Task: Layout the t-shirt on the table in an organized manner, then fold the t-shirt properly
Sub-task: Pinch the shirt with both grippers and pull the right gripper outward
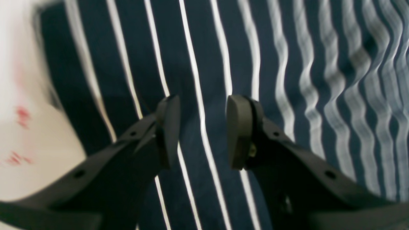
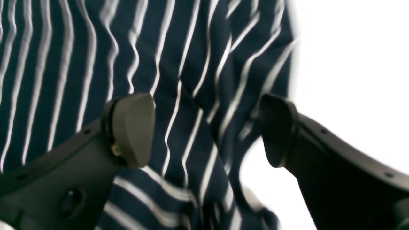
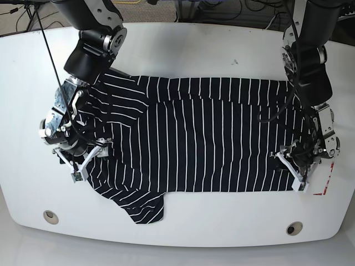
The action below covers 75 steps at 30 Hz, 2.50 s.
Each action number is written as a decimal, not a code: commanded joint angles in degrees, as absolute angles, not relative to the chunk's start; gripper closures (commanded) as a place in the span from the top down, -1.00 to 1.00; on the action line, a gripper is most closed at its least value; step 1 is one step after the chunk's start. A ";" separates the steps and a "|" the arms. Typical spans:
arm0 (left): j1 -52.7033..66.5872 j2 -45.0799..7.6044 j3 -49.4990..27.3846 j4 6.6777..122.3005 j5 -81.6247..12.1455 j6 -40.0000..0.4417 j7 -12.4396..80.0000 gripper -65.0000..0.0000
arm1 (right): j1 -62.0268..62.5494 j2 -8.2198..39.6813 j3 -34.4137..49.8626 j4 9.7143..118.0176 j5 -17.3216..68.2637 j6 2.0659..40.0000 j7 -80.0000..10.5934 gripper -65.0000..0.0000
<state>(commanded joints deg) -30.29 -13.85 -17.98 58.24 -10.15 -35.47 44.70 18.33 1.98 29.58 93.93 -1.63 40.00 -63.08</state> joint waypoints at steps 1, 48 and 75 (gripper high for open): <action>-29.58 -13.85 -17.98 60.09 -11.12 -35.47 45.85 -0.29 | 16.75 1.63 29.67 97.10 -1.71 40.00 -64.40 0.51; -13.05 -14.73 -22.11 80.57 -12.35 -35.47 50.33 -0.29 | -0.57 -0.13 29.93 110.11 -1.71 40.00 -65.63 -0.98; -3.38 -16.66 -25.63 84.44 -12.79 -37.41 50.42 -0.29 | -17.27 -1.98 30.20 116.26 -1.36 40.00 -69.05 -0.97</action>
